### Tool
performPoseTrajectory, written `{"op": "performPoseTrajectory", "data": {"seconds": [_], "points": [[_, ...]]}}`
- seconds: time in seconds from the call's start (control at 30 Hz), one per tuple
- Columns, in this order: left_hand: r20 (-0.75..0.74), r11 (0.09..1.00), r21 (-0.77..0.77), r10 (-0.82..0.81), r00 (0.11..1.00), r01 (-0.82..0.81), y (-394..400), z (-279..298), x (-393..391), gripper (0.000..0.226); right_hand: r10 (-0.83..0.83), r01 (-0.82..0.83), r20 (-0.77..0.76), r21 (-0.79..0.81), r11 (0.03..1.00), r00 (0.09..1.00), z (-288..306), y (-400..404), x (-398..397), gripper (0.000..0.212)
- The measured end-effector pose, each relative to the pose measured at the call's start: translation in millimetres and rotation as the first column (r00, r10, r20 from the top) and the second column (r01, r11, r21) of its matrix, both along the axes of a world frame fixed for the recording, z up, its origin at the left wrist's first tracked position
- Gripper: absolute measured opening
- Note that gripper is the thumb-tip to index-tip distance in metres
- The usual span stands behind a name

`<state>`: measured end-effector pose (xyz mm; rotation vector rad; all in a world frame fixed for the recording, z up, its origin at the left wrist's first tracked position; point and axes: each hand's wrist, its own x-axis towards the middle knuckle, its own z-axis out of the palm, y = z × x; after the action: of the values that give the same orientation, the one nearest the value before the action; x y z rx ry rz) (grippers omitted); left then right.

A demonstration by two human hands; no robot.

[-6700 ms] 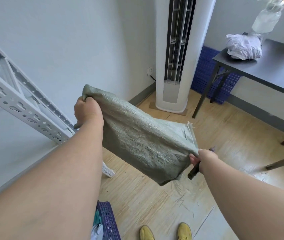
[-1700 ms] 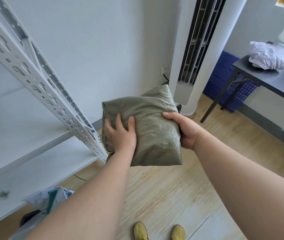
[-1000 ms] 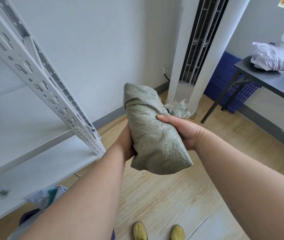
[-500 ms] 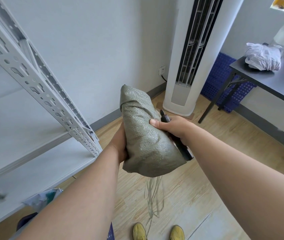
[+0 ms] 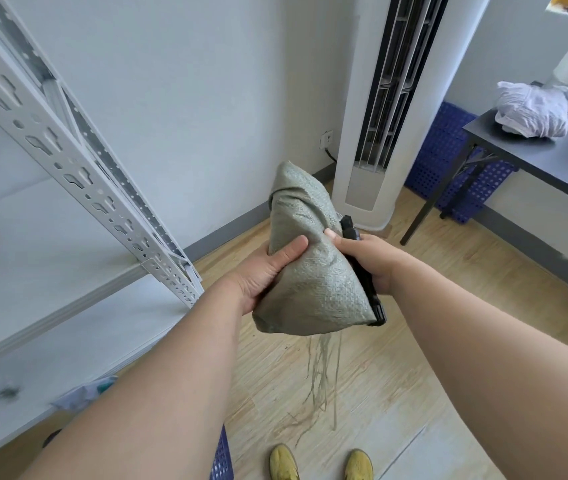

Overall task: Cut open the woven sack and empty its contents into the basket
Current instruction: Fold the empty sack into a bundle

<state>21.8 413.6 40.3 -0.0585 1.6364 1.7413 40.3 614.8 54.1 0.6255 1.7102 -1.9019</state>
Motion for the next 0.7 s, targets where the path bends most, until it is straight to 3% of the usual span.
{"op": "performPoseTrajectory", "data": {"seconds": [0.1, 0.2, 0.3, 0.37, 0.43, 0.5, 0.6, 0.7], "points": [[-0.076, 0.991, -0.127, 0.022, 0.997, -0.031, -1, 4, -3, 0.079, 0.027, -0.027, -0.017, 0.048, 0.998, 0.999, -5, -1, 0, 0.073], [-0.091, 0.962, -0.187, 0.183, 0.979, -0.197, 2, 5, -3, 0.059, -0.064, 0.065, -0.019, 0.067, 0.996, 0.998, -10, 0, -2, 0.054], [-0.11, 0.921, -0.179, 0.332, 0.937, -0.347, 2, 1, -4, 0.05, -0.047, 0.03, 0.104, 0.155, 0.987, 0.993, -10, 2, -3, 0.056], [-0.16, 0.875, -0.22, 0.403, 0.901, -0.43, -1, -3, -4, 0.048, -0.003, -0.014, 0.162, 0.106, 0.994, 0.987, -7, 0, -3, 0.056], [-0.232, 0.832, -0.252, 0.444, 0.865, -0.495, -3, -6, -5, 0.052, 0.033, -0.036, 0.112, 0.024, 0.999, 0.993, -4, -3, -5, 0.052], [-0.227, 0.845, -0.228, 0.438, 0.87, -0.485, -2, -6, -7, 0.062, 0.078, -0.08, 0.023, 0.092, 0.993, 0.997, -2, -6, -5, 0.05], [-0.023, 0.953, -0.083, 0.291, 0.956, -0.292, -1, -1, -6, 0.097, 0.043, -0.035, -0.034, 0.194, 0.98, 0.999, -7, -5, -6, 0.058], [0.142, 0.981, 0.083, 0.162, 0.977, -0.175, -12, -3, -7, 0.114, -0.018, 0.02, -0.027, 0.072, 0.997, 0.999, -9, 3, -6, 0.047]]}}
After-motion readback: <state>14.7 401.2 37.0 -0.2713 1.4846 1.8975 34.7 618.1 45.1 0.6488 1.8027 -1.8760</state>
